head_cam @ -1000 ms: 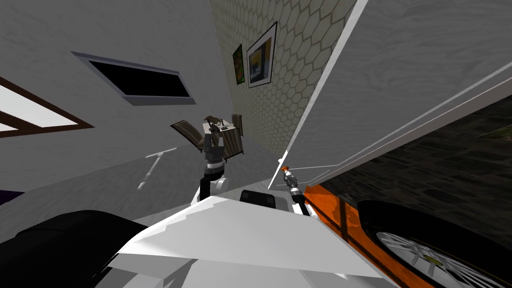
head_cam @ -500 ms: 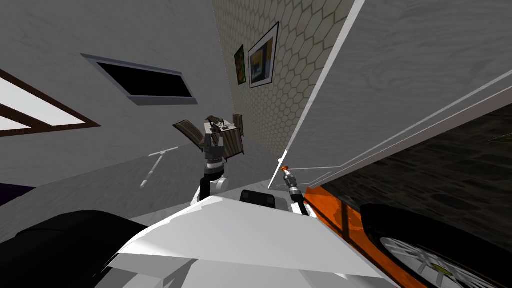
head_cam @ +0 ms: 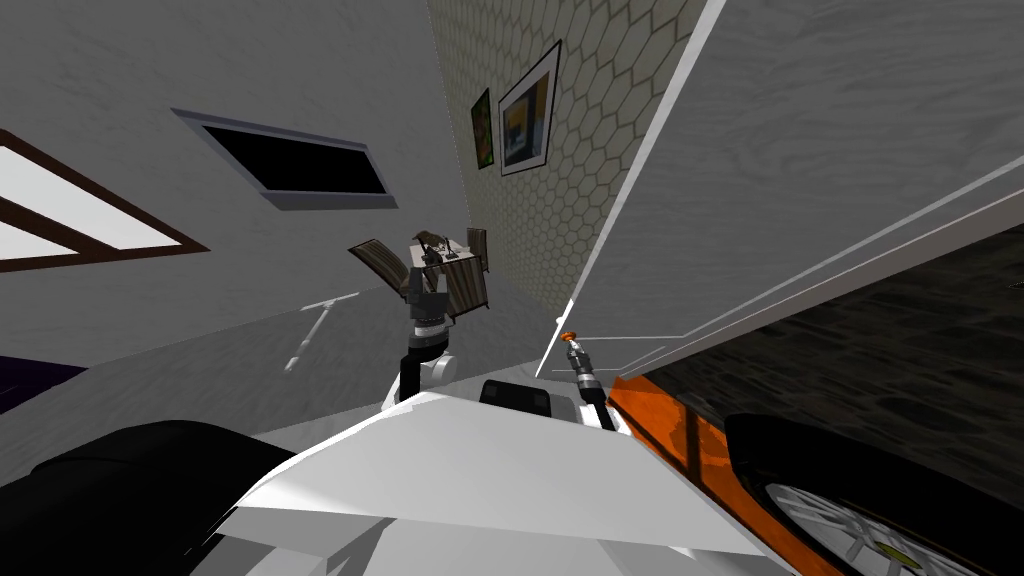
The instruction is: Push the door open
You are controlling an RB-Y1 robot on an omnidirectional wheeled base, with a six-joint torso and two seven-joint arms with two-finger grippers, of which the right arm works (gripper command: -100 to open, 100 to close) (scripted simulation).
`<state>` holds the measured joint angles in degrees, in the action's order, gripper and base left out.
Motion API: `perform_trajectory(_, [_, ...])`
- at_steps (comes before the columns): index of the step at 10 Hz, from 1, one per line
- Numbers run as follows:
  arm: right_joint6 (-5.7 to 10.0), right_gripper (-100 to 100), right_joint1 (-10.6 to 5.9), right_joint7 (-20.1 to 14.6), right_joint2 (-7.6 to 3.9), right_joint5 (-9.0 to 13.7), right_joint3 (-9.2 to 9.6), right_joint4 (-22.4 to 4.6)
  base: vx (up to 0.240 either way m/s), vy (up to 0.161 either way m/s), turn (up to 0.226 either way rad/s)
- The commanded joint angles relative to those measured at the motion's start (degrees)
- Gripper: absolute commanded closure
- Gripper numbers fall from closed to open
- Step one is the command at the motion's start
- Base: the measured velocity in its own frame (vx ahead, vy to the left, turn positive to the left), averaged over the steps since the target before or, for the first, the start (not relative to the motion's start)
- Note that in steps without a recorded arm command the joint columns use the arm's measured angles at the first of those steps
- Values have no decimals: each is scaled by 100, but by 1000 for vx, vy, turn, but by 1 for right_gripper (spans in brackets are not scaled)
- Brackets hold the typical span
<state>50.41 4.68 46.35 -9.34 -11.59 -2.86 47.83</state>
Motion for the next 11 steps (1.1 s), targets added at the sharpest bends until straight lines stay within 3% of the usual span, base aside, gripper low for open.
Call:
perform_trajectory(1, [28, 100, -33, -279, 15, 127, 43, 7, 14, -22, 36])
perform_trajectory(5, [45, 100, -43, -850, 54, 467, 179, 18, 16, -21, 32])
perform_trajectory(8, [51, 100, -46, -1172, 68, 586, 227, 22, 13, -19, 26])
perform_trajectory(10, [64, 100, -53, -1534, 99, 837, 327, 30, 18, -26, 38])
perform_trajectory(11, [64, 100, -53, -1636, 99, 837, 327, 30, 16, -23, 38])
